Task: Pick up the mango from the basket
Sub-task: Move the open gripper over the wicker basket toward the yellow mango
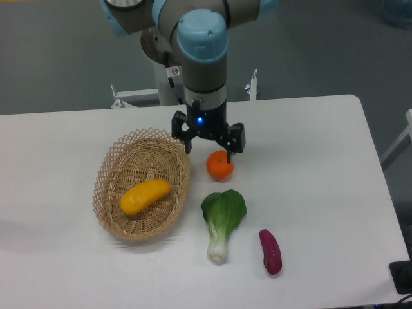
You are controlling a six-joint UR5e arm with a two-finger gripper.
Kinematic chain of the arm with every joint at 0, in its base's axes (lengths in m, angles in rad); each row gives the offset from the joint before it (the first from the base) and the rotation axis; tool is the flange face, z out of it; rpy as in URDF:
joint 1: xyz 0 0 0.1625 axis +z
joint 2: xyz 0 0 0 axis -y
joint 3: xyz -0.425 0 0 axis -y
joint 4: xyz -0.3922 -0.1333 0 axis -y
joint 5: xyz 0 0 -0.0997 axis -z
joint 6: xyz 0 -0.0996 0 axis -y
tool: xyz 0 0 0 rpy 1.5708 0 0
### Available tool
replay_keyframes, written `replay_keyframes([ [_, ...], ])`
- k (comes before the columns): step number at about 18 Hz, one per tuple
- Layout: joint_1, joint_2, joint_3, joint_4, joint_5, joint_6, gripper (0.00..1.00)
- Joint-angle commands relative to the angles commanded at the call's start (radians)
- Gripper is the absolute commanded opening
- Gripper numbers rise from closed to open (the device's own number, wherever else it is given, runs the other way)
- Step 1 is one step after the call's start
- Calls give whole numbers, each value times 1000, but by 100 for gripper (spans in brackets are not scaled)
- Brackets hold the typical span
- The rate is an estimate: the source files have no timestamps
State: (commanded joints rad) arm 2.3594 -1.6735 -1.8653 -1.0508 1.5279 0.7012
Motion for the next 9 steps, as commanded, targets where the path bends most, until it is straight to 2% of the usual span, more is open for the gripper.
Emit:
replay_keyframes([
  [3, -41, -44, 1, 8, 2, -35, 100],
  [6, -78, -92, 1, 57, 0, -34, 100],
  [9, -83, -95, 1, 66, -40, -34, 100],
])
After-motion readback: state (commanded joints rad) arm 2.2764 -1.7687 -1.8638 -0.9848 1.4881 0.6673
